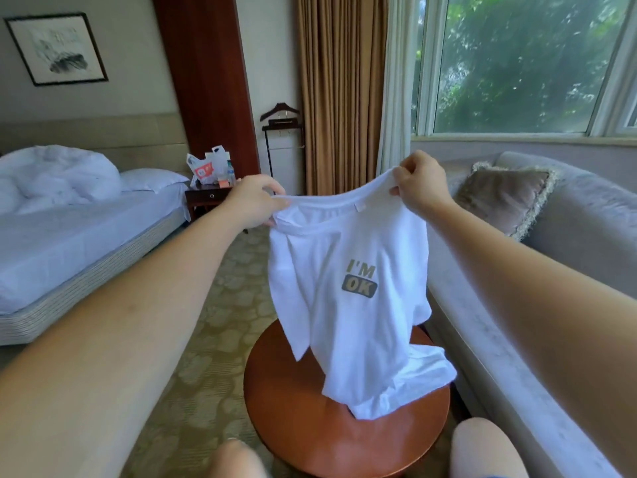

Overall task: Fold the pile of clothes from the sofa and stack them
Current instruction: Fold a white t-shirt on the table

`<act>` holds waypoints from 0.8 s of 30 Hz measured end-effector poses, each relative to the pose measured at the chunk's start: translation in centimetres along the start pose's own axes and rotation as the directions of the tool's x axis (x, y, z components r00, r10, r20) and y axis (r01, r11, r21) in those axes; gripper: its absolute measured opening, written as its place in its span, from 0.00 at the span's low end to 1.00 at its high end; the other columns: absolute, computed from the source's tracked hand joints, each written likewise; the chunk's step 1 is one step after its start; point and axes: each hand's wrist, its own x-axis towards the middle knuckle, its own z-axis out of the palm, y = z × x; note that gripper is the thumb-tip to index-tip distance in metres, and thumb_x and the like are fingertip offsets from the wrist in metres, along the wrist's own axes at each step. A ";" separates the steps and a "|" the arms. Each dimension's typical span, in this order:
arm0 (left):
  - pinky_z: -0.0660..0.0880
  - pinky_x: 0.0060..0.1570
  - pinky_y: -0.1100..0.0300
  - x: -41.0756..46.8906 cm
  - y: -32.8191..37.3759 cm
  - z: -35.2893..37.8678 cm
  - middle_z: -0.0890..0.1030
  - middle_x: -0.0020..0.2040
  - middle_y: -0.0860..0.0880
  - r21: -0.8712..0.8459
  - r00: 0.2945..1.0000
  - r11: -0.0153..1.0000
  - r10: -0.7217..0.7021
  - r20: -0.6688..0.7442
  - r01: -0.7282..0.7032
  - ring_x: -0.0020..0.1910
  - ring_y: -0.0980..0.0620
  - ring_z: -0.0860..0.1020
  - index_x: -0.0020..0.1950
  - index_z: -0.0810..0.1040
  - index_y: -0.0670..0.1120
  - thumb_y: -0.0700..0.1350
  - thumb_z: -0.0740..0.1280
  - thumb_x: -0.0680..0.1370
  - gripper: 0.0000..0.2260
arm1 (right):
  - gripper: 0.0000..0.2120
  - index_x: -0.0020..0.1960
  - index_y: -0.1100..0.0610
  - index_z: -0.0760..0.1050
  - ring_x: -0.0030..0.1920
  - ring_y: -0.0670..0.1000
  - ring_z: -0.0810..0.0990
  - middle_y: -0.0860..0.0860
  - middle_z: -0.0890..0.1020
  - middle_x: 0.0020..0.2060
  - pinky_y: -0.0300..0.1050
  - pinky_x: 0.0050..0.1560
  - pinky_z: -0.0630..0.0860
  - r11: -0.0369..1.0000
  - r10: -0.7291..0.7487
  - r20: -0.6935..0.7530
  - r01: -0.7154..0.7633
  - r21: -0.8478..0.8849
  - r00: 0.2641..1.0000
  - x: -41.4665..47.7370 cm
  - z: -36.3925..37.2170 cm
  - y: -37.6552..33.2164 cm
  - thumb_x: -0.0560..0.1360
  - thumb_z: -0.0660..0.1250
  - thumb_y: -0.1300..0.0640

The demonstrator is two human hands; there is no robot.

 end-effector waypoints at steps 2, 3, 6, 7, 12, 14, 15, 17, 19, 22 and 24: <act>0.74 0.33 0.61 -0.6 0.2 -0.2 0.78 0.35 0.47 0.178 0.997 0.982 0.047 0.059 -0.057 0.30 0.53 0.77 0.38 0.78 0.47 0.41 0.72 0.75 0.07 | 0.06 0.48 0.62 0.74 0.42 0.54 0.83 0.51 0.80 0.34 0.52 0.45 0.80 1.000 -0.014 0.043 0.015 -0.024 0.999 -0.1 -0.4 0.4 0.77 0.59 0.62; 0.72 0.31 0.62 -0.8 0.2 -0.1 0.79 0.33 0.48 0.218 0.996 0.974 0.046 0.072 -0.061 0.29 0.54 0.77 0.36 0.78 0.47 0.41 0.72 0.75 0.08 | 0.06 0.48 0.62 0.75 0.42 0.54 0.83 0.51 0.81 0.33 0.52 0.46 0.80 0.999 -0.013 0.058 0.015 -0.029 0.998 -0.1 -0.5 0.7 0.77 0.60 0.62; 0.72 0.27 0.64 -1.0 -0.4 0.9 0.80 0.32 0.45 0.217 0.993 0.976 -0.006 0.117 -0.020 0.28 0.53 0.81 0.37 0.75 0.44 0.36 0.69 0.75 0.08 | 0.05 0.45 0.59 0.77 0.41 0.54 0.83 0.50 0.81 0.33 0.49 0.45 0.80 0.999 -0.017 0.078 0.020 -0.034 0.997 -0.3 -0.4 1.9 0.76 0.62 0.62; 0.73 0.26 0.64 -1.1 -0.6 1.4 0.79 0.31 0.45 0.209 0.991 0.978 -0.028 0.130 0.000 0.27 0.54 0.81 0.39 0.75 0.43 0.35 0.68 0.75 0.07 | 0.05 0.44 0.58 0.77 0.40 0.55 0.83 0.50 0.81 0.32 0.47 0.43 0.79 0.999 -0.019 0.084 0.023 -0.045 0.996 -0.3 -0.4 2.3 0.76 0.62 0.62; 0.74 0.28 0.65 -1.1 -1.3 3.1 0.80 0.28 0.47 0.311 0.926 0.950 -0.149 0.347 0.037 0.29 0.52 0.79 0.53 0.80 0.45 0.35 0.62 0.76 0.11 | 0.06 0.43 0.57 0.77 0.38 0.53 0.80 0.50 0.81 0.31 0.39 0.34 0.71 0.994 -0.016 0.124 0.029 -0.106 0.992 0.1 0.3 4.4 0.76 0.62 0.62; 0.74 0.31 0.64 -0.5 -2.2 3.7 0.79 0.26 0.48 0.301 0.892 0.950 -0.205 0.403 0.082 0.32 0.51 0.80 0.53 0.80 0.35 0.35 0.61 0.76 0.11 | 0.06 0.44 0.57 0.78 0.38 0.52 0.79 0.51 0.81 0.32 0.38 0.32 0.69 0.990 -0.009 0.137 0.028 -0.135 0.991 0.2 0.8 5.4 0.75 0.62 0.63; 0.75 0.34 0.63 -0.4 -2.7 3.9 0.79 0.28 0.48 0.272 0.872 0.955 -0.233 0.431 0.121 0.31 0.52 0.80 0.52 0.80 0.34 0.36 0.62 0.77 0.10 | 0.06 0.45 0.57 0.78 0.38 0.52 0.78 0.52 0.81 0.33 0.38 0.32 0.69 0.989 0.001 0.141 0.020 -0.146 0.990 0.2 1.1 6.0 0.75 0.62 0.63; 0.76 0.40 0.61 -0.1 -3.6 4.2 0.78 0.32 0.47 0.155 0.826 0.964 -0.265 0.497 0.216 0.32 0.54 0.80 0.49 0.80 0.39 0.37 0.64 0.79 0.06 | 0.07 0.45 0.58 0.78 0.39 0.53 0.78 0.54 0.81 0.35 0.37 0.32 0.70 0.987 0.031 0.147 -0.007 -0.160 0.989 0.1 1.7 7.1 0.75 0.62 0.64; 0.76 0.40 0.61 0.1 -4.6 4.3 0.77 0.34 0.47 0.007 0.799 0.953 -0.257 0.544 0.302 0.34 0.53 0.79 0.45 0.79 0.43 0.40 0.65 0.80 0.05 | 0.06 0.45 0.59 0.79 0.40 0.53 0.77 0.56 0.81 0.36 0.41 0.33 0.70 0.983 0.059 0.168 -0.027 -0.184 0.984 0.0 2.3 8.3 0.75 0.63 0.64; 0.73 0.35 0.62 0.7 -6.0 4.7 0.77 0.39 0.46 -0.157 0.815 0.907 -0.262 0.517 0.391 0.35 0.53 0.77 0.49 0.77 0.44 0.41 0.65 0.80 0.03 | 0.06 0.43 0.61 0.79 0.38 0.53 0.74 0.57 0.79 0.36 0.42 0.35 0.66 0.962 0.131 0.229 -0.067 -0.266 0.965 -0.4 3.3 10.3 0.74 0.63 0.66; 0.71 0.32 0.64 1.2 -6.8 5.0 0.78 0.48 0.46 -0.227 0.831 0.874 -0.285 0.477 0.430 0.35 0.54 0.76 0.55 0.76 0.44 0.42 0.64 0.81 0.05 | 0.09 0.44 0.65 0.80 0.37 0.54 0.75 0.59 0.80 0.36 0.43 0.35 0.69 0.949 0.208 0.257 -0.131 -0.288 0.944 -0.7 3.9 11.9 0.72 0.61 0.68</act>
